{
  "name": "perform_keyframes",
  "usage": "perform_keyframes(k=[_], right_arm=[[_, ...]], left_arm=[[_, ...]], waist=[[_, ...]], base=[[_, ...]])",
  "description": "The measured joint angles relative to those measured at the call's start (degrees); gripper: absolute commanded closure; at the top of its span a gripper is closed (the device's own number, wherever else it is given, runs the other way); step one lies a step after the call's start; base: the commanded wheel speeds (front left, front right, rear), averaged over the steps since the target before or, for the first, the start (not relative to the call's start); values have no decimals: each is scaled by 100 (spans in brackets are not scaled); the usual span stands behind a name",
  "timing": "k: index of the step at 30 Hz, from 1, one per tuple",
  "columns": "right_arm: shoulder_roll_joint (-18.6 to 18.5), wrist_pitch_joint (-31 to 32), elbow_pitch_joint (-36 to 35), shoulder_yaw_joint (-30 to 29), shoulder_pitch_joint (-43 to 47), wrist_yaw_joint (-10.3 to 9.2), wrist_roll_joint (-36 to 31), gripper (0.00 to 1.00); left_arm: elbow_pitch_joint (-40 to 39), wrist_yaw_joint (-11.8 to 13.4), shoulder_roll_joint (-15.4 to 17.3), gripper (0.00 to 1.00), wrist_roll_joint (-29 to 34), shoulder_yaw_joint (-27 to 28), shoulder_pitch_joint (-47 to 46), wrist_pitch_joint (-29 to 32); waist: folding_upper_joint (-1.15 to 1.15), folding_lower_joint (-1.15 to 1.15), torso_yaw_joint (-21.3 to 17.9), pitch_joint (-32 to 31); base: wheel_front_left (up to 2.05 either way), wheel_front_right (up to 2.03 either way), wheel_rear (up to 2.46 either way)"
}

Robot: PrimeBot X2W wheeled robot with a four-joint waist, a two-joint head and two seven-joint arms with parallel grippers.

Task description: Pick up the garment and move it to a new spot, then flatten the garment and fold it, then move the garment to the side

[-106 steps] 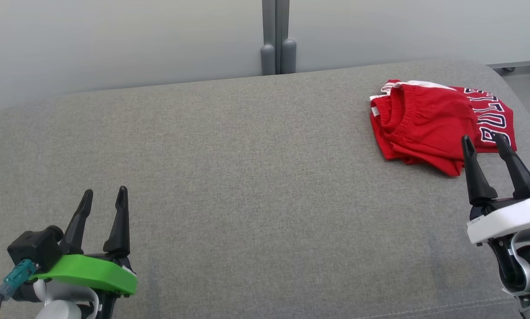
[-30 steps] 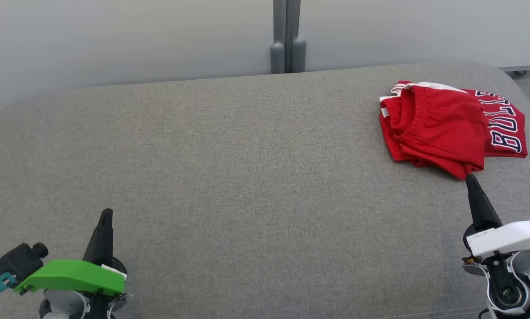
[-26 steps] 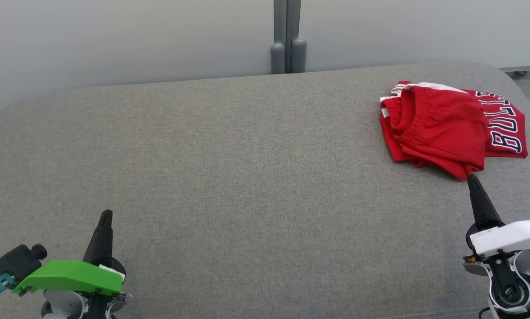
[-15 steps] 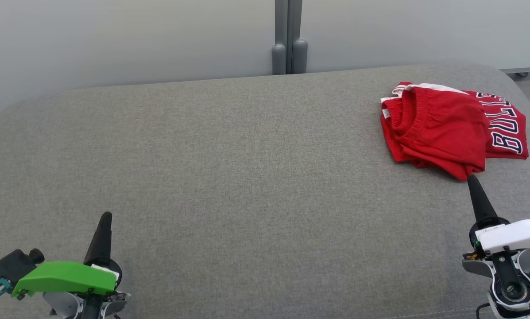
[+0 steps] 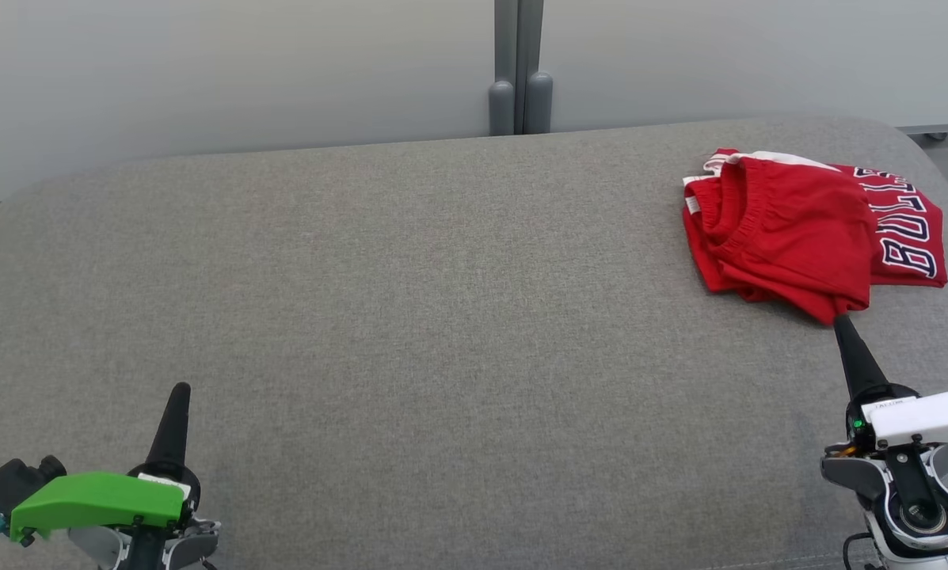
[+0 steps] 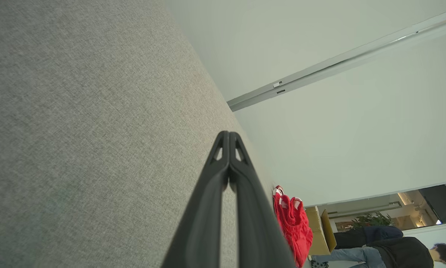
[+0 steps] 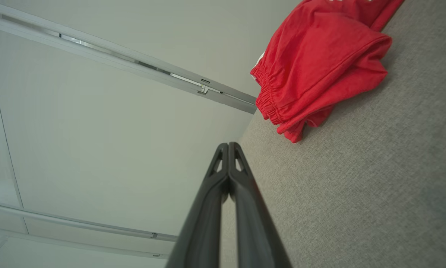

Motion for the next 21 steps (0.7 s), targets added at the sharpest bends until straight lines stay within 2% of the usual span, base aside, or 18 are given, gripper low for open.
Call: perform_keyframes(k=[21], right_arm=[[342,349,344,-404,-138,235,1150,100]], left_arm=[[298,-303,-259,100,-1045,394,-92,342]], waist=[[0,0,33,-33]], base=[[0,0,0]])
